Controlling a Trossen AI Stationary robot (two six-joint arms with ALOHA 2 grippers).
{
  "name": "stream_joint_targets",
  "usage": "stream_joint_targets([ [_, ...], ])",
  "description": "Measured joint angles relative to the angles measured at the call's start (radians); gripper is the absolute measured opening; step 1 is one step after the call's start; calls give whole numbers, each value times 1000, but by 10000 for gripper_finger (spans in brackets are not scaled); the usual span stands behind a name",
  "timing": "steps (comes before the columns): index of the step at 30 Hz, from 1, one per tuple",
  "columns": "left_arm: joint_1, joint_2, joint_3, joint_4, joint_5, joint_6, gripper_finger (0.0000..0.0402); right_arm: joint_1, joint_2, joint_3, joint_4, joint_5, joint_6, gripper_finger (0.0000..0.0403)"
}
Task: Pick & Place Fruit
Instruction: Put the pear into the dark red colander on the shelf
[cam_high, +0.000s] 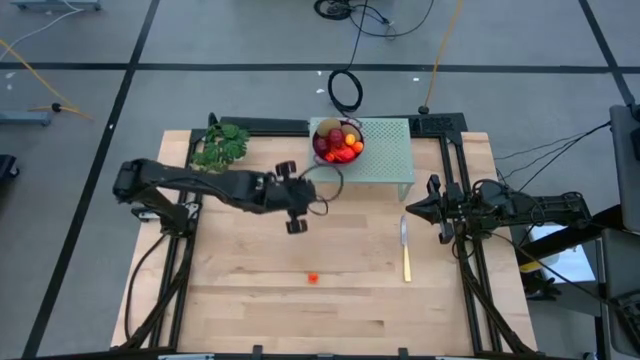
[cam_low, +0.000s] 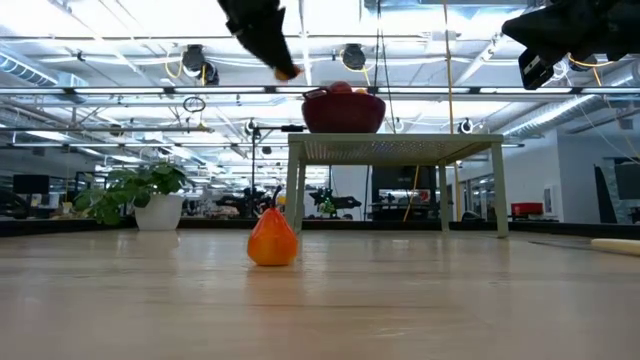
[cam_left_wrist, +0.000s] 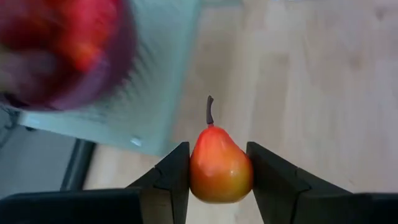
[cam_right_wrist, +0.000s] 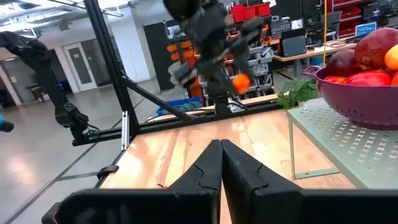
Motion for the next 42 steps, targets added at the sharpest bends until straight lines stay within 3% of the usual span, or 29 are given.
stream_joint_targets([
  [14,112,-43,1,343,-28,234,140,0,0,0,1,0,0,0],
  [25,200,7,1,611,11,254,140,0,0,0,1,0,0,0],
  [33,205,111,65,618,4,307,140,0,0,0,-4,0,0,0],
  [42,208,218,152,487,-66,419,140,0,0,0,-12,0,0,0],
])
